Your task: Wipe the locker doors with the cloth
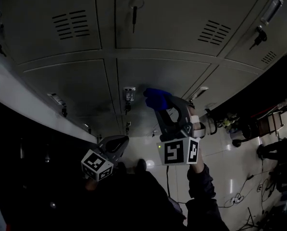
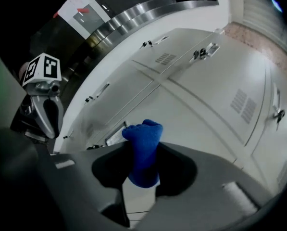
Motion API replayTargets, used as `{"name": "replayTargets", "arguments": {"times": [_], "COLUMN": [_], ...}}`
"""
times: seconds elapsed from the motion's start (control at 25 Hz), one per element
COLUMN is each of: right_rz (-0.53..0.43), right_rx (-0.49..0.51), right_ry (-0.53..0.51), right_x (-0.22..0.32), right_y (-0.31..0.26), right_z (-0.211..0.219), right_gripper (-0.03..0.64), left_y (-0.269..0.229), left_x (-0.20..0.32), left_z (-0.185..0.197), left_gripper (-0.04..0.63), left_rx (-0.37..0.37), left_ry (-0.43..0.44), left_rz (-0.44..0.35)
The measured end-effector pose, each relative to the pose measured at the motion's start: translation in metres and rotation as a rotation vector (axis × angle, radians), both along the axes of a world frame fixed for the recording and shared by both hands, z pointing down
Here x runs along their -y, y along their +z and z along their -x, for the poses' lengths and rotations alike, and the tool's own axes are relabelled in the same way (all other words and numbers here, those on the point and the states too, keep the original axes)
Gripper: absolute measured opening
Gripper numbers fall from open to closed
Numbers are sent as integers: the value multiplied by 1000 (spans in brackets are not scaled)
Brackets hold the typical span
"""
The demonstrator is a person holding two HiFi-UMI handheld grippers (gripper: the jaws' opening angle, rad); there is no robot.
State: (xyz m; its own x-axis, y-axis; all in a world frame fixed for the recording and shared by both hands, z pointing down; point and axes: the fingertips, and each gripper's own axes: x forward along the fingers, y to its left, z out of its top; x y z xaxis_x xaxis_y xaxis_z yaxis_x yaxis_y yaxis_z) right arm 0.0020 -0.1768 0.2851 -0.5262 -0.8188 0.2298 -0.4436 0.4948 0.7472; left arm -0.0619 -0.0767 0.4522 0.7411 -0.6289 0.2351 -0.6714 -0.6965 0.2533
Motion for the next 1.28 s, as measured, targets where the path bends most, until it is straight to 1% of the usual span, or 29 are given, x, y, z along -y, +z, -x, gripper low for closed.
{"name": "replayTargets", "arguments": {"times": [0.16, 0.24, 0.32, 0.44, 0.64, 0.76, 1.28], "right_rz": [-147, -196, -223, -236, -274, -271, -147], "right_rx": [-14, -21, -21, -16, -61, -82, -101], "right_ry": [48, 74, 91, 93, 100, 91, 35], "right_x": [10, 18, 25, 30, 35, 36, 38], "right_y": [-59, -79, -90, -94, -86, -72, 2], "right_z": [-16, -22, -25, -25, -22, -20, -17], "right_gripper": [124, 124, 124, 124, 124, 124, 124], "left_y": [2, 1, -3, -6, -6, -4, 5], "left_x": [-1, 1, 4, 9, 13, 14, 14], "left_z": [-10, -13, -15, -18, -22, -25, -39], "left_gripper": [-20, -20, -20, -20, -20, -20, -20], "left_rx": [-4, -3, -1, 2, 4, 5, 6], "left_ry": [11, 18, 23, 25, 18, 17, 0], "left_rz": [11, 7, -2, -14, -15, -9, 10]}}
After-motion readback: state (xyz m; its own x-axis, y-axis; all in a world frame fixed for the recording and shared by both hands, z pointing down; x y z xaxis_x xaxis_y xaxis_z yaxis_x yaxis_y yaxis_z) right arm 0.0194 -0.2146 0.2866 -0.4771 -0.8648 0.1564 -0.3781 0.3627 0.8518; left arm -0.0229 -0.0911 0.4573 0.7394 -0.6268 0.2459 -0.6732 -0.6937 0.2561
